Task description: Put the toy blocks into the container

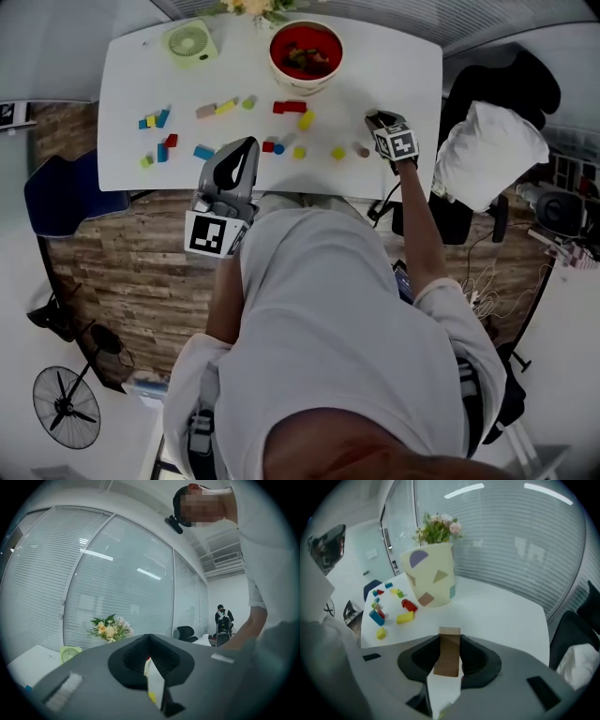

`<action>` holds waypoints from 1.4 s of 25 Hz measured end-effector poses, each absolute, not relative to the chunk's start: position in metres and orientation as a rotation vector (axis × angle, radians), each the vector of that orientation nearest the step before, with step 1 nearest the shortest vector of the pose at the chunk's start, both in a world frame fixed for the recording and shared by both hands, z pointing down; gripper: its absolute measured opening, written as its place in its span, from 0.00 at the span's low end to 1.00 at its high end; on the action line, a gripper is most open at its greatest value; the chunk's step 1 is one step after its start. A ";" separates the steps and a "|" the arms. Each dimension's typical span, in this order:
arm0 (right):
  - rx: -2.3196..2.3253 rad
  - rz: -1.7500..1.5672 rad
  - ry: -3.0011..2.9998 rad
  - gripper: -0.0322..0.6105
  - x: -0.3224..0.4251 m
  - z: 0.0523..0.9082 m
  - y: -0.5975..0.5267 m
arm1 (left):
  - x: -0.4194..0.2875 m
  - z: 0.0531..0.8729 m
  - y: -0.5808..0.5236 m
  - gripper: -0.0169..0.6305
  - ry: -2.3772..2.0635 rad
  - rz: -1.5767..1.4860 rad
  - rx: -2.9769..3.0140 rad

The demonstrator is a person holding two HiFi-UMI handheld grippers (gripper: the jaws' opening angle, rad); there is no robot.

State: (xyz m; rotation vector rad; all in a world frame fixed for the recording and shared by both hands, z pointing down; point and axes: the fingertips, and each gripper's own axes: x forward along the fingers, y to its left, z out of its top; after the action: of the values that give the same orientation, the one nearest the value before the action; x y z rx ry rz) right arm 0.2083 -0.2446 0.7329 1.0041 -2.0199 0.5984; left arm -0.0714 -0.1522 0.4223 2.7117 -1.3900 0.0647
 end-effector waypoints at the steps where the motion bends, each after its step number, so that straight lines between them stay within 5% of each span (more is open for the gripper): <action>1: 1.053 0.598 -2.057 0.26 0.207 0.718 -0.248 | -0.071 0.422 -0.155 0.02 -1.373 0.060 2.722; 17: 1.297 0.175 -2.412 0.26 0.153 0.517 -0.287 | -0.080 0.402 -0.167 0.02 -1.323 -0.086 2.774; 35: 0.768 -0.144 -2.227 0.25 0.057 0.554 -0.368 | -0.115 0.405 -0.129 0.02 -1.586 -0.122 2.611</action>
State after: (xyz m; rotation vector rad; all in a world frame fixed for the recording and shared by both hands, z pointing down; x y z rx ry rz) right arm 0.0567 -0.3682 0.5538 0.7681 -2.2268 -0.1441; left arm -0.1146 -0.1293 0.4053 2.6113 -1.5858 -0.1221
